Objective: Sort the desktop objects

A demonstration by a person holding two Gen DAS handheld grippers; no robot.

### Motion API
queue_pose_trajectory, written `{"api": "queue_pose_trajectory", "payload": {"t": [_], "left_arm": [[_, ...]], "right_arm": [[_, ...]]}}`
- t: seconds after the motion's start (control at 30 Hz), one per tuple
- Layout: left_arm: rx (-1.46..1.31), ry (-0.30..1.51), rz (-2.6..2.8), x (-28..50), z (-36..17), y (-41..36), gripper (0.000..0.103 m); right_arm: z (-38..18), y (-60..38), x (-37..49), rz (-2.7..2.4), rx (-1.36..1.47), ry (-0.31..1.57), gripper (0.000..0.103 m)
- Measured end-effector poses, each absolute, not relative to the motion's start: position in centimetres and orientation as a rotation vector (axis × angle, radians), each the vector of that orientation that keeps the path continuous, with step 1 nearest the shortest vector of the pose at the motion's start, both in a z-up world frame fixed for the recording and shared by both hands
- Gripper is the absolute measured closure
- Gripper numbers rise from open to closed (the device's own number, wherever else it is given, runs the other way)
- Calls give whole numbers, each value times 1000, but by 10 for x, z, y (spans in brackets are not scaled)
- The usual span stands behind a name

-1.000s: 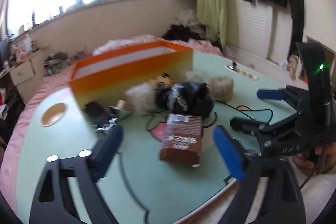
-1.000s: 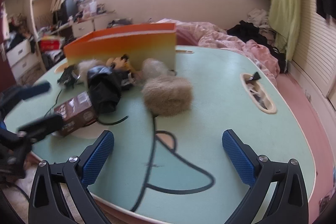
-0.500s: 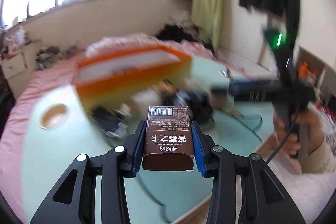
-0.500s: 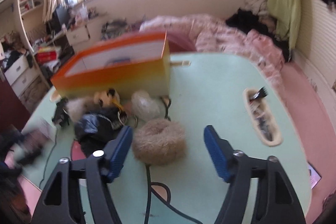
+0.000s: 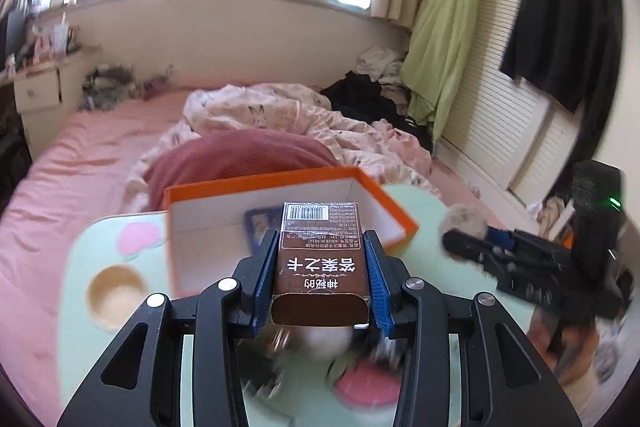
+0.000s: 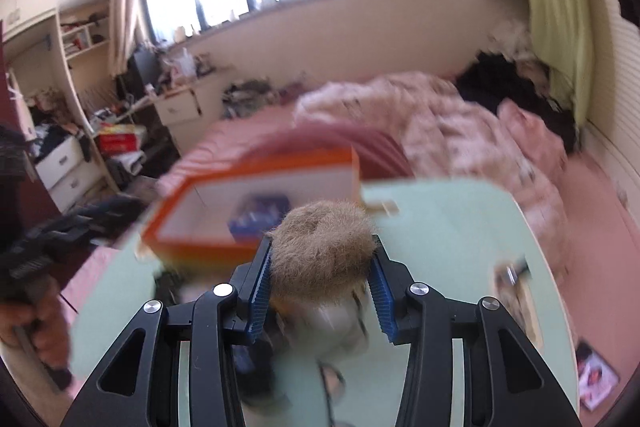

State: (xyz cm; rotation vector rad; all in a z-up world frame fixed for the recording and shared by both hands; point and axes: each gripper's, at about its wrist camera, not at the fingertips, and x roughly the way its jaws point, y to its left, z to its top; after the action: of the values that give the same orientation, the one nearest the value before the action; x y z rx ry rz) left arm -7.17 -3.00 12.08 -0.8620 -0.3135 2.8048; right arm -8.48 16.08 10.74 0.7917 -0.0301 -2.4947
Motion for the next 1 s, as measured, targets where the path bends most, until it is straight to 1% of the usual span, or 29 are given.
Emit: {"api": "queue_pose_trajectory", "payload": {"t": [0.03, 0.07, 0.1, 0.13, 0.17, 0.23, 0.33, 0.4, 0.43, 0.47, 0.5, 0.6, 0.73, 0.8, 0.83, 0.87, 0.9, 1.0], "left_arm": [[-868, -347, 2825, -82, 121, -29, 59], [-877, -373, 2833, -90, 118, -29, 53], [-907, -407, 2837, -104, 113, -30, 33], [-946, -437, 2834, -116, 106, -31, 23], [-955, -463, 2829, -118, 101, -32, 23], [-981, -452, 2830, -118, 91, -33, 23], [-891, -377, 2886, -88, 93, -33, 23], [-831, -325, 2902, -64, 100, -32, 23], [-825, -304, 2906, -54, 102, -31, 21], [-842, -284, 2908, -42, 101, -29, 21], [-877, -287, 2879, -25, 96, -27, 21], [-976, -261, 2772, 4, 72, -16, 21], [-1094, -184, 2813, 26, 37, -4, 21], [-1154, -147, 2848, 25, 23, -1, 21], [-1175, -128, 2861, 22, 16, 2, 18], [-1125, -72, 2922, 23, 13, 6, 16], [-1093, -63, 2957, 24, 10, 9, 12], [-1062, -48, 2943, 26, 6, 15, 7]], "right_arm": [[111, 153, -92, -2501, 773, -16, 59], [113, 142, -101, -2506, 759, 7, 55], [113, 136, -109, -2499, 766, 16, 49], [107, 128, -124, -2494, 815, 27, 37], [102, 124, -133, -2501, 869, 35, 33], [92, 129, -144, -2488, 949, -5, 32], [86, 154, -124, -2487, 883, -94, 32], [86, 169, -103, -2506, 836, -113, 23], [85, 176, -89, -2512, 826, -125, 16], [83, 181, -79, -2515, 826, -129, 13], [78, 185, -64, -2511, 834, -123, 13], [62, 186, -33, -2503, 868, -33, 13], [33, 177, -3, -2456, 922, 105, 12], [19, 169, 2, -2436, 954, 176, 10], [12, 166, 0, -2447, 981, 211, 5], [9, 163, 1, -2480, 980, 258, 0], [9, 162, 1, -2485, 980, 269, 0], [7, 166, 3, -2477, 977, 265, 0]]}}
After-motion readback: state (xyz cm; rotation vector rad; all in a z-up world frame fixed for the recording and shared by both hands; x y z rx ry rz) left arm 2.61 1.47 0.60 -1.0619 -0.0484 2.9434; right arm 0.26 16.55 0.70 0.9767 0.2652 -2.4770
